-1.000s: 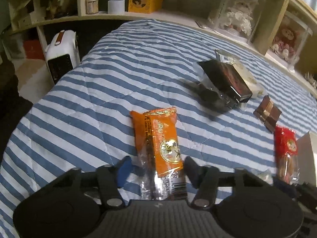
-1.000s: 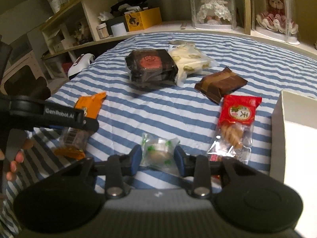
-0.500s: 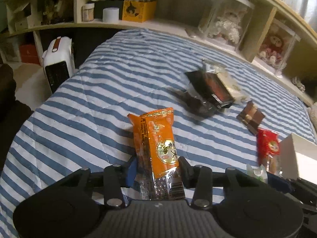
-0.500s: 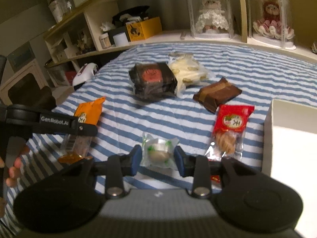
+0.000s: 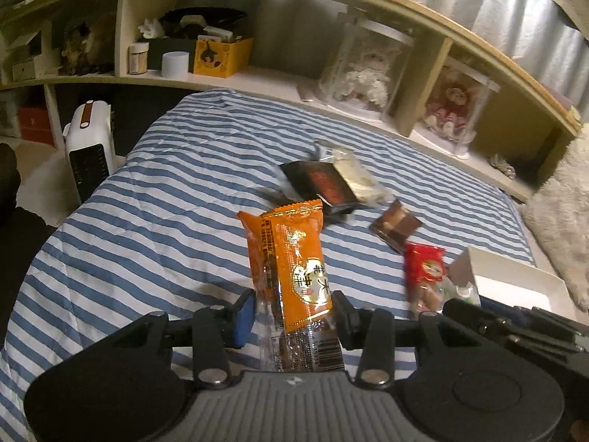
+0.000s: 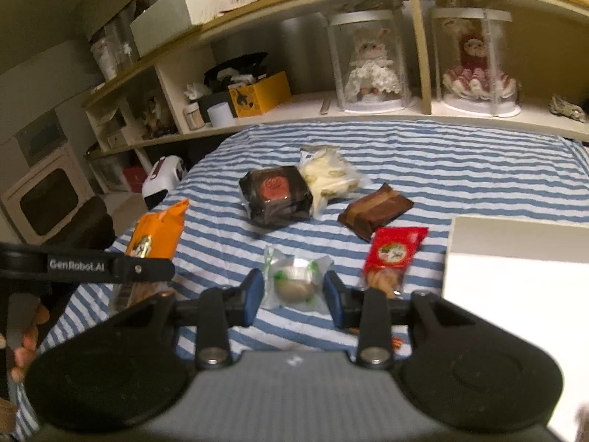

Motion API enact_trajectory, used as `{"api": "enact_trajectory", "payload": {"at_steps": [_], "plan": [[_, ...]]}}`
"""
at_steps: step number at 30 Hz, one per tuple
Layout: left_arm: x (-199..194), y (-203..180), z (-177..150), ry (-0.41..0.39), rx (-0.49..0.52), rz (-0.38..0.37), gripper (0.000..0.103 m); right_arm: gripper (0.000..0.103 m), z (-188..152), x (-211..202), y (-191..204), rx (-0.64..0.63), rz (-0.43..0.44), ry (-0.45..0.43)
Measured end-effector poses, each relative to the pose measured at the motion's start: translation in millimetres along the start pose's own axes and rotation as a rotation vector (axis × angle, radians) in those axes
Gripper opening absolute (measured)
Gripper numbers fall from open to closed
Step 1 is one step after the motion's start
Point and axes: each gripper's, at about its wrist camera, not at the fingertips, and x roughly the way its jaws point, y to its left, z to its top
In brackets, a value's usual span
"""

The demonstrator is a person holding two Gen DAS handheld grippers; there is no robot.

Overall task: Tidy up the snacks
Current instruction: 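Carry both snacks into the white box and lower them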

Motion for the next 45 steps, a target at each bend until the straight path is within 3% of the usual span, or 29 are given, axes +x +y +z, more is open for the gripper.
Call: {"api": "enact_trajectory", "payload": {"at_steps": [12, 23, 34, 45], "plan": [[-36.7, -38.2, -15.7, -0.060, 0.085, -0.043, 0.046, 0.042, -7.1, -55.8, -17.3, 0.031, -0.053, -0.022], [-52.6, -87.6, -28.0, -0.089, 0.101, -0.207, 0.046, 0.043, -20.4, -106.5, -55.9, 0.127, -0.117, -0.081], [-22.6, -146.8, -55.7, 0.027, 0.099, -0.395, 0.046, 0.044, -38.6, -131.2, -92.0, 0.191, -0.202, -0.080], [19.0, -172.1, -77.9, 0.129, 0.059, -0.461, 0.046, 0.044, -49.9, -127.0, -104.4, 0.145, -0.300, 0.010]]}}
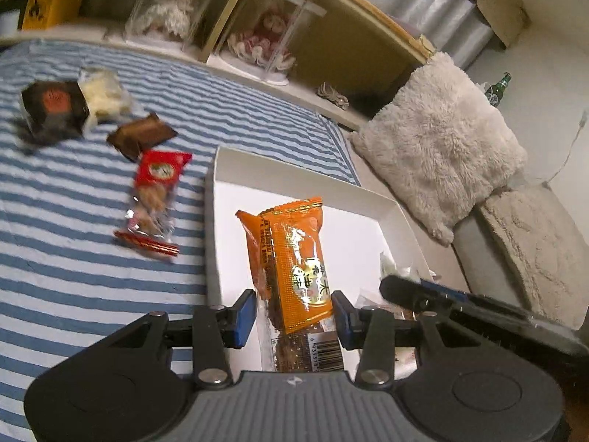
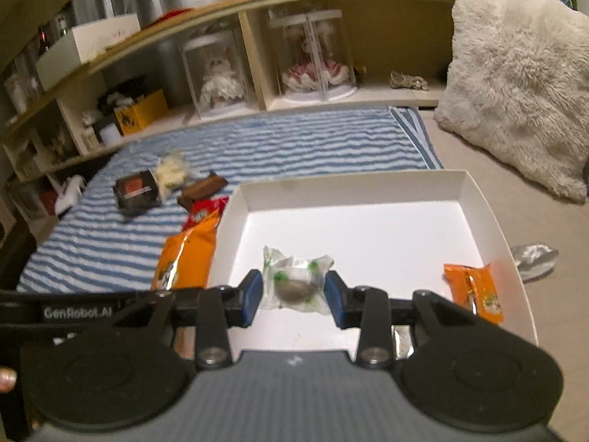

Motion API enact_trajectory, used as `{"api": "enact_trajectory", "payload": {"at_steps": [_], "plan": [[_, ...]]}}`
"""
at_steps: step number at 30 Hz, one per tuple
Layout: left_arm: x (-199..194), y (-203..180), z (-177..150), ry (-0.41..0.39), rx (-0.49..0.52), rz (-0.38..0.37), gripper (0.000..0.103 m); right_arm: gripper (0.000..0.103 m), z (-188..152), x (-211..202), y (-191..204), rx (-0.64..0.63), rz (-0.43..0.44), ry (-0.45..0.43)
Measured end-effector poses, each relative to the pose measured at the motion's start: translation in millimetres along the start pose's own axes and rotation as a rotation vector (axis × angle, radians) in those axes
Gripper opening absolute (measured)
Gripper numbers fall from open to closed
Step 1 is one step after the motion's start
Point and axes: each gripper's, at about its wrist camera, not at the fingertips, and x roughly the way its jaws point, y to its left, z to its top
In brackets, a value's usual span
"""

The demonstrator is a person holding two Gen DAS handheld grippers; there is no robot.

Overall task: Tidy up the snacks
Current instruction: 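Carry both snacks into the white box and lower them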

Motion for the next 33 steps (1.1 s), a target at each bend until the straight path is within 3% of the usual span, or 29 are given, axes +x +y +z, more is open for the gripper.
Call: {"api": "enact_trajectory", "payload": {"at_steps": [4, 7, 10, 12, 14, 24, 27, 31, 33], "plan": [[11.9, 6.0, -2.5, -0.013, -0.033, -0.030, 0.046, 0.044, -2.9, 4.0, -1.2, -0.003, 0.014, 0.037], [18.7, 10.1, -5.0, 0.005, -0.045, -0.009, 0.046, 0.044, -4.2, 6.4, -1.8, 0.001, 0.010, 0.051], [19.8, 15.6, -5.2, 0.008, -0.060, 0.024, 0.053, 0.044, -4.9, 7.8, -6.8, 0.028, 0.015, 0.058], [18.5, 18.1, -3.7, 0.017, -0.065, 0.001, 0.059, 0.044, -6.1, 9.0, -9.5, 0.047, 0.023, 0.067], [14.8, 15.2, -2.6, 0.019, -0.034, 0.029, 0.070, 0.044, -7.2, 9.4, -10.9, 0.051, 0.019, 0.073], [5.4, 1.9, -6.1, 0.092, 0.133, 0.143, 0.077, 0.045, -10.9, 13.9, -11.4, 0.047, -0.008, 0.117], [4.6, 1.8, -7.4, 0.113, 0.151, 0.161, 0.080, 0.049, -10.9, 15.1, -12.0, 0.045, -0.033, 0.124], [3.6, 1.7, -8.4, 0.135, 0.174, 0.187, 0.088, 0.075, -11.7, 15.5, -14.6, 0.049, -0.044, 0.140], [3.5, 1.9, -9.2, 0.146, 0.187, 0.202, 0.092, 0.081, -11.7, 15.5, -15.5, 0.047, -0.044, 0.146]]}}
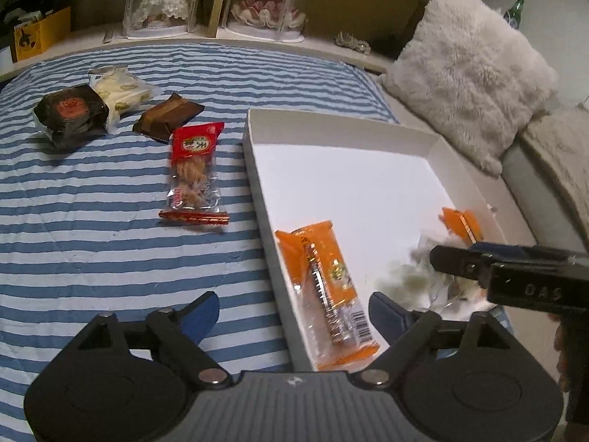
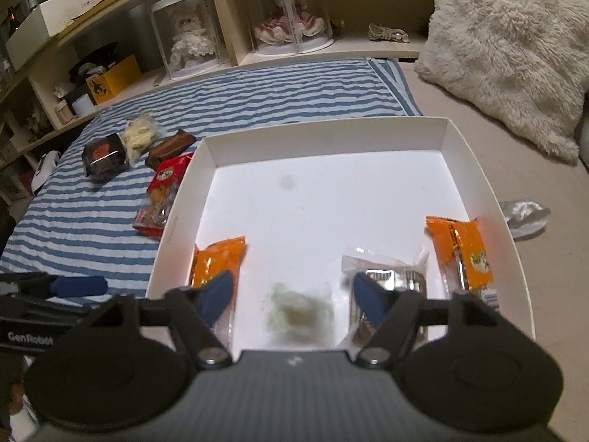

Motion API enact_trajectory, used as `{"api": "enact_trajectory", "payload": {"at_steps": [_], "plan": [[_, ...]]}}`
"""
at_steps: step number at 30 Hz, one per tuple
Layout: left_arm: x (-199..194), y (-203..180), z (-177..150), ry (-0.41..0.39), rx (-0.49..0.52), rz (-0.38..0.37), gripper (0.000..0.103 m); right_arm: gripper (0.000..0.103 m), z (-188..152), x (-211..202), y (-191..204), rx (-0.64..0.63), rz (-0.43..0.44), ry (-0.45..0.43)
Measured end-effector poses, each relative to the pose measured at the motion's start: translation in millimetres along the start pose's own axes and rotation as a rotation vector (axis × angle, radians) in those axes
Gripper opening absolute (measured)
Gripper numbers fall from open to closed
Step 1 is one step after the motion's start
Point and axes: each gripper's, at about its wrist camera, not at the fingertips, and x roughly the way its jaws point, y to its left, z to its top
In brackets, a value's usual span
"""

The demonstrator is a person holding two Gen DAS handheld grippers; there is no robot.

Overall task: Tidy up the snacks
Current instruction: 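Carry both snacks into the white box and lower them, then open both tools to release the snacks and move back toward the bed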

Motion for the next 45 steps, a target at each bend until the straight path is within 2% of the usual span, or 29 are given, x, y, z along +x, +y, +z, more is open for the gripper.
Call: {"api": "enact_trajectory", "payload": {"at_steps": [6, 13, 20, 30, 38, 45], "plan": [[0.8, 4.2, -1.8, 0.022, 0.001, 0.010, 0.102, 0.094, -3.8, 4.8, 1.6, -0.038, 0.003, 0.050], [-2.1, 12.9, -1.3, 0.017, -0.013, 0.026, 0.103, 0.102, -7.0, 6.8, 1.3, -0.053, 0.007, 0.072], [-4.2, 19.4, -0.9, 0.010, 0.012, 0.070, 0.103, 0.102, -7.8, 6.9, 7.5, -0.080, 0.002, 0.066], [-7.5, 36.7, 0.7, 0.013, -0.010, 0.104, 0.103, 0.103, -4.3, 15.1, 12.4, -0.071, -0.011, 0.074], [-12.7, 66.4, 5.3, -0.003, -0.073, 0.146, 0.103, 0.102, 4.7, 27.9, 31.4, -0.089, -0.035, 0.022], [-20.8, 92.9, 12.8, -0.030, -0.125, 0.186, 0.103, 0.102, 15.9, 33.0, 49.6, -0.060, 0.008, -0.040]]}}
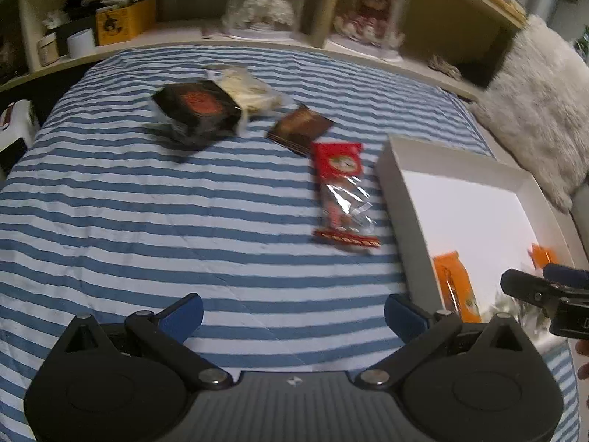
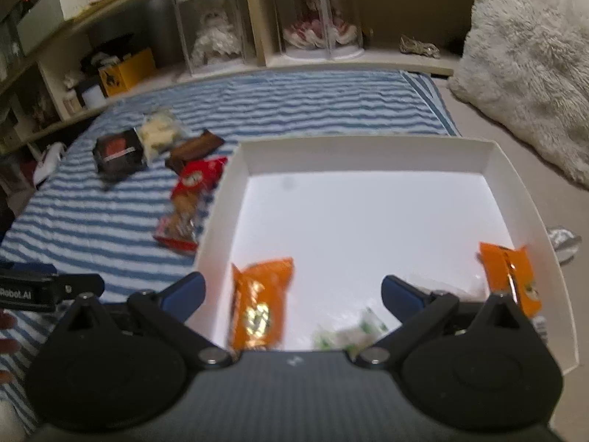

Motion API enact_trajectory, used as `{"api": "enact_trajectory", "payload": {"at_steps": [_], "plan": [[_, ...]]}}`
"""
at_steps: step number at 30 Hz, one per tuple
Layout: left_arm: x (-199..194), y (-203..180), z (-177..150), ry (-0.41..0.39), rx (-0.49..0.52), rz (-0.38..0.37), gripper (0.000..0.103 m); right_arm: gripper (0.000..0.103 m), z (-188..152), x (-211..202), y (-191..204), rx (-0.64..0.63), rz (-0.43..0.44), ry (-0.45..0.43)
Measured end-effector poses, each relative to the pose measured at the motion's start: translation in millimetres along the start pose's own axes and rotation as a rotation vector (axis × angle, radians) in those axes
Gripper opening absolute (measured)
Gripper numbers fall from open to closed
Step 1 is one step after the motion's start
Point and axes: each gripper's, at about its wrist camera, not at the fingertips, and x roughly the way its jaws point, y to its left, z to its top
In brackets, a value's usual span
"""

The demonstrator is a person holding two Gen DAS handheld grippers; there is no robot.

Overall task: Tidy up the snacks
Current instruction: 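Open both tools to release the snacks and move back toward the bed, then grasp the red bread bag with the right tool while the left tool grasps the dark-packaged mooncake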

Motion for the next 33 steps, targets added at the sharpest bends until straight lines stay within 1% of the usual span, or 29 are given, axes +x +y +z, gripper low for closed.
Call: {"api": "enact_trajectory", "payload": {"at_steps": [3, 9, 13, 17, 21, 24, 28, 30, 33], "plan": [[-4.5, 16.3, 6.7, -0.021, -0.052, 0.013, 0.103, 0.103, 2.2, 1.6, 13.5, -0.002, -0.007, -0.031], [-12.4, 45.8, 18.2, -0.063, -0.144, 0.039, 0.103, 0.103, 6.5, 6.7, 45.4, -0.041, 0.013, -0.075], [-16.8, 64.6, 24.1, -0.111, -0.225, 0.053, 0.103, 0.103, 14.0, 15.7, 69.7, -0.058, 0.049, -0.108], [-18.2, 75.4, 28.0, -0.148, -0.274, 0.052, 0.103, 0.103, 22.3, 24.9, 95.6, -0.090, 0.098, -0.156], [-17.2, 81.0, 31.2, -0.164, -0.278, 0.060, 0.103, 0.103, 30.6, 43.7, 113.2, -0.111, 0.114, -0.154], [-15.1, 83.6, 35.2, -0.174, -0.269, 0.077, 0.103, 0.103, 35.1, 61.5, 126.4, -0.133, 0.101, -0.140], [-8.1, 88.1, 45.3, -0.183, -0.250, 0.090, 0.103, 0.103, 39.8, 78.9, 134.1, -0.103, 0.093, -0.134], [-3.3, 90.1, 51.1, -0.194, -0.242, 0.086, 0.103, 0.102, 40.0, 85.0, 135.1, -0.092, 0.102, -0.124], [1.7, 90.0, 67.2, -0.240, -0.215, 0.054, 0.103, 0.102, 37.0, 90.2, 133.3, -0.085, 0.100, -0.111]]}}
